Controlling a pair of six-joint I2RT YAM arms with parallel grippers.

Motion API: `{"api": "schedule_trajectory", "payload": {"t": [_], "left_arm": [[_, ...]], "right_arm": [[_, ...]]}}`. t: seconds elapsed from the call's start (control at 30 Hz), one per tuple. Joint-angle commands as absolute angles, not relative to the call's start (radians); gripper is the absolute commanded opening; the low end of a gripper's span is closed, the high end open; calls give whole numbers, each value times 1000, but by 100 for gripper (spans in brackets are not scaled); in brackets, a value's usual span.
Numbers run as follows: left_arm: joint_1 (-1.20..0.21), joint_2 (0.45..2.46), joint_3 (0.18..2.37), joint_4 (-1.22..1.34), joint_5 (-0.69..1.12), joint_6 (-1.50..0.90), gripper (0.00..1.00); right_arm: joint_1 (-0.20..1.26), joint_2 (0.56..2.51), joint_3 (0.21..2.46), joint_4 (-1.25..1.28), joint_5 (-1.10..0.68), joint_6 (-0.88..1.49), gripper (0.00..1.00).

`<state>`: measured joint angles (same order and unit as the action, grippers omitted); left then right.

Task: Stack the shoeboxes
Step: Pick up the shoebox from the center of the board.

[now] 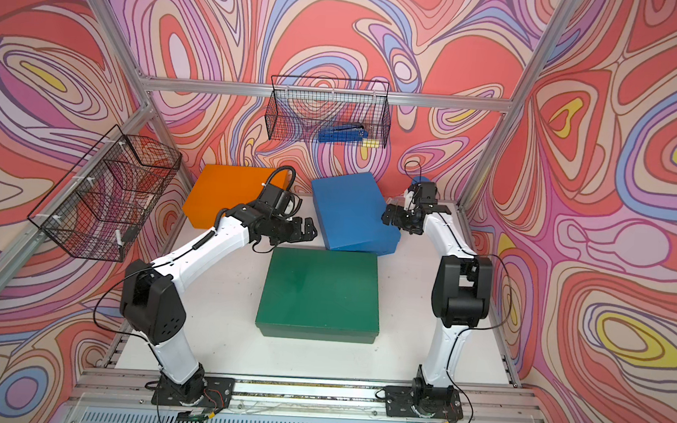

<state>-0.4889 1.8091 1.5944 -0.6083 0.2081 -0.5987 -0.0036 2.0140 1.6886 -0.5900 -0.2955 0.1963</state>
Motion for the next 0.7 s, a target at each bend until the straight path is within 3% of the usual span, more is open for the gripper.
{"api": "schedule_trajectory", "payload": {"t": [0.0, 0.67], "left_arm": [[-477, 1870, 1661, -532, 270, -682, 100], [-467, 2212, 1957, -554, 338, -780, 99]], "right_arm": [[-6, 2058, 1760, -558, -352, 211, 98], [-6, 2292, 1940, -625, -571, 275, 95]]}}
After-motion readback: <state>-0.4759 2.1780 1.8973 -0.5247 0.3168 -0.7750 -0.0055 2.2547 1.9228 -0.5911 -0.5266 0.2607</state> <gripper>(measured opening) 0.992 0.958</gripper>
